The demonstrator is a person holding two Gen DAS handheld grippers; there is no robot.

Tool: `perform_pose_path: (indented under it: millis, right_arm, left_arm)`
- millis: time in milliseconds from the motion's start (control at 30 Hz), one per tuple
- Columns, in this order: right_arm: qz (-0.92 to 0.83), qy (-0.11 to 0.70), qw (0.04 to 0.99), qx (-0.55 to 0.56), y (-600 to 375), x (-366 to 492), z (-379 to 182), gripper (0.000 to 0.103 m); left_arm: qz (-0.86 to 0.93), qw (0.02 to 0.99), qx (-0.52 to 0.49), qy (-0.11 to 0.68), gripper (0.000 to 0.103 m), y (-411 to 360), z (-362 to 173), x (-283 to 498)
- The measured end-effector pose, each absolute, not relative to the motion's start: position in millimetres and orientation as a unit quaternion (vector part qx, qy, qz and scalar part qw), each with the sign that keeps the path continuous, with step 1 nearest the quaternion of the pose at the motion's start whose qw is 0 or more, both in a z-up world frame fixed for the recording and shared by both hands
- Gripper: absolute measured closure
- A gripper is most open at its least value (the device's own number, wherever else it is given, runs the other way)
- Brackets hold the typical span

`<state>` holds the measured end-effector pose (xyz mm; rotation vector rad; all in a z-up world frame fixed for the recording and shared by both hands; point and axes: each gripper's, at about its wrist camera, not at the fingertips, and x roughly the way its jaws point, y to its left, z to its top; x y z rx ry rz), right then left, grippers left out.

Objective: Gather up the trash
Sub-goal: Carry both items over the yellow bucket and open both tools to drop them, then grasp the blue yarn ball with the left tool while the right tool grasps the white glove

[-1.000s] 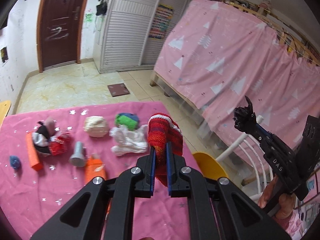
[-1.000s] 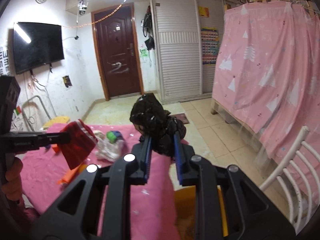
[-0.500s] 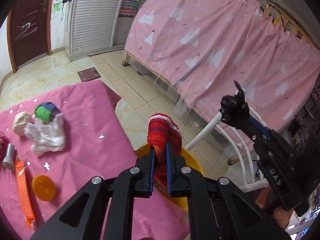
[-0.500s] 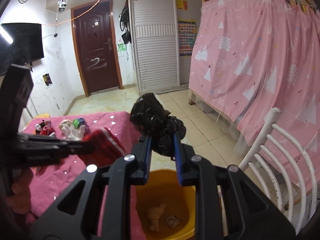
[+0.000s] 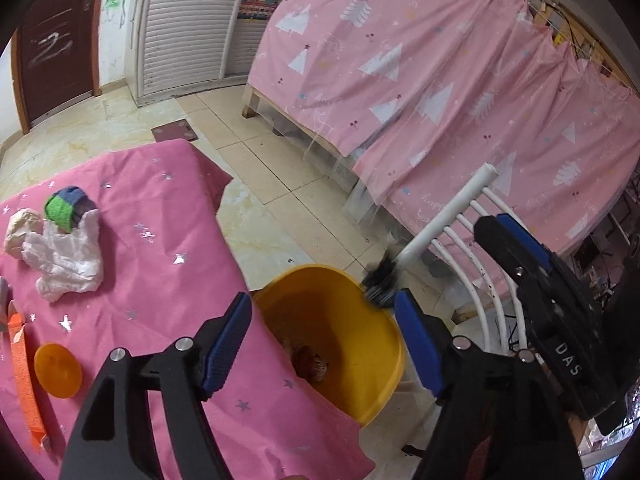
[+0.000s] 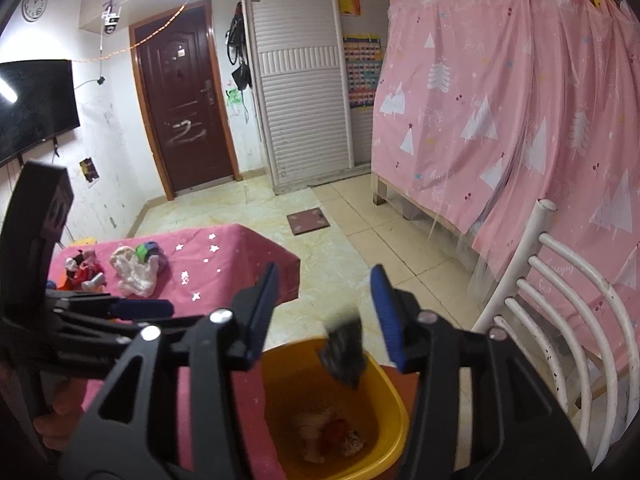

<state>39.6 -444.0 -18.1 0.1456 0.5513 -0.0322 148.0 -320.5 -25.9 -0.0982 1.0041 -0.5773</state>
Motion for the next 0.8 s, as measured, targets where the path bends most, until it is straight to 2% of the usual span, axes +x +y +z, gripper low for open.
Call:
perform_pose_path:
  millis: [333, 633, 700, 800]
  right_arm:
    - [-0.01, 0.259, 0.963, 0.069, -420, 63, -13, 0.054]
    - [0.066, 0.276, 0.953, 0.106, -371, 107, -23, 0.054]
    - [0.08, 0.287, 0.95, 0.097, -354, 117, -26, 0.051]
    - [0.104, 0.301, 0.944, 0.09, -328, 131, -31, 0.039]
  left_arm:
    - [-0.255, 0.856, -0.045, 0.448, 0.036, -282, 1, 144]
    - [-0.183, 0.894, -0.018, 0.409, 0.032, -194, 33, 152]
    - [-0.158, 0.899, -0.021, 0.407, 0.032, -167, 35, 158]
    - [-0.124, 0.905, -0.034, 0.406, 0.031, -124, 37, 168]
